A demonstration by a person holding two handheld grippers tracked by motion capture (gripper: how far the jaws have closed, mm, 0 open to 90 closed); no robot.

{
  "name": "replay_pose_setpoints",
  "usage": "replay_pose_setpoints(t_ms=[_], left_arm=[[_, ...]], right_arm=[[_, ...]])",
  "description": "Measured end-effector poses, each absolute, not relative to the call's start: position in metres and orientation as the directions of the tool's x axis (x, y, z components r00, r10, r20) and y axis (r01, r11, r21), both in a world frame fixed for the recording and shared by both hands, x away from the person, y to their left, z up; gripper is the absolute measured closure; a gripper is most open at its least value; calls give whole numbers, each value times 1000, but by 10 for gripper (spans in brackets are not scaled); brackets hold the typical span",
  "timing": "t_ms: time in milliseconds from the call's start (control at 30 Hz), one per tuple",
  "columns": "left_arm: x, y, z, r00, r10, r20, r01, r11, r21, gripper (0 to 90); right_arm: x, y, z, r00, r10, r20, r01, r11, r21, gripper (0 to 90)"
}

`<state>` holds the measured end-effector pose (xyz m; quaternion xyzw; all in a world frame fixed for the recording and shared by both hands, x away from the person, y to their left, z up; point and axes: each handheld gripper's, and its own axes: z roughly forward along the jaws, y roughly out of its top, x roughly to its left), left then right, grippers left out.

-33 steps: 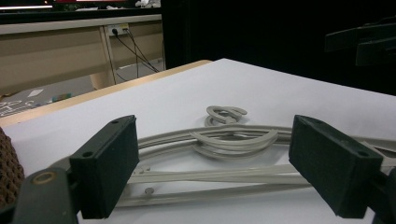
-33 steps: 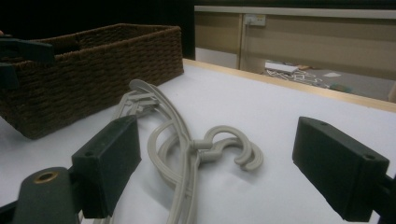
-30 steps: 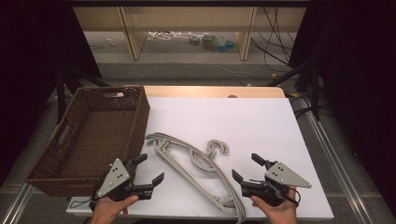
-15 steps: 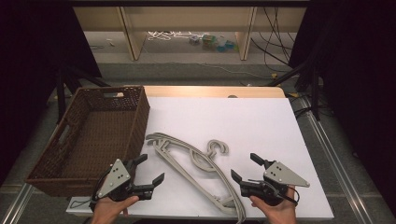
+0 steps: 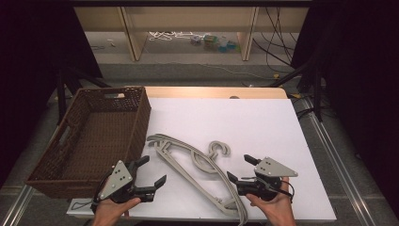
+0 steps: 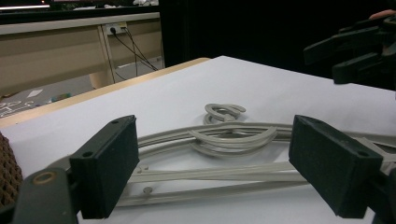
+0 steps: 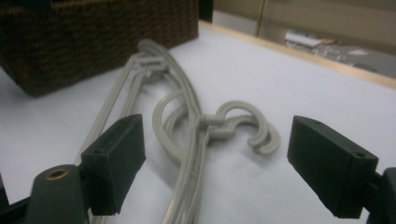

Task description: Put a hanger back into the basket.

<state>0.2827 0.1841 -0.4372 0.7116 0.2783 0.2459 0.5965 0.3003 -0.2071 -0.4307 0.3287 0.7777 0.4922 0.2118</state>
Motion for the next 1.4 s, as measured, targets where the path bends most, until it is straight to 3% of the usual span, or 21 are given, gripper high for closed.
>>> replay_pose_setpoints(t_ms=[200, 367, 567, 1000, 1400], left_arm=[[282, 184, -437, 722, 692, 30, 103, -151, 983, 159], [282, 184, -437, 720, 693, 29, 104, -149, 983, 159], [281, 184, -437, 721, 692, 27, 108, -151, 983, 159], [281, 183, -437, 720, 693, 37, 107, -163, 981, 159], [281, 182, -437, 721, 692, 38, 108, -166, 980, 159]], right_arm=[[312, -192, -437, -739, 673, -29, 332, 401, 854, 281], [326, -174, -445, -759, 650, -37, 420, 533, 735, 359], [336, -166, -453, -781, 623, -50, 443, 608, 659, 457], [345, -155, -461, -769, 638, -32, 502, 635, 588, 609], [348, -147, -460, -750, 660, -50, 523, 638, 565, 672]])
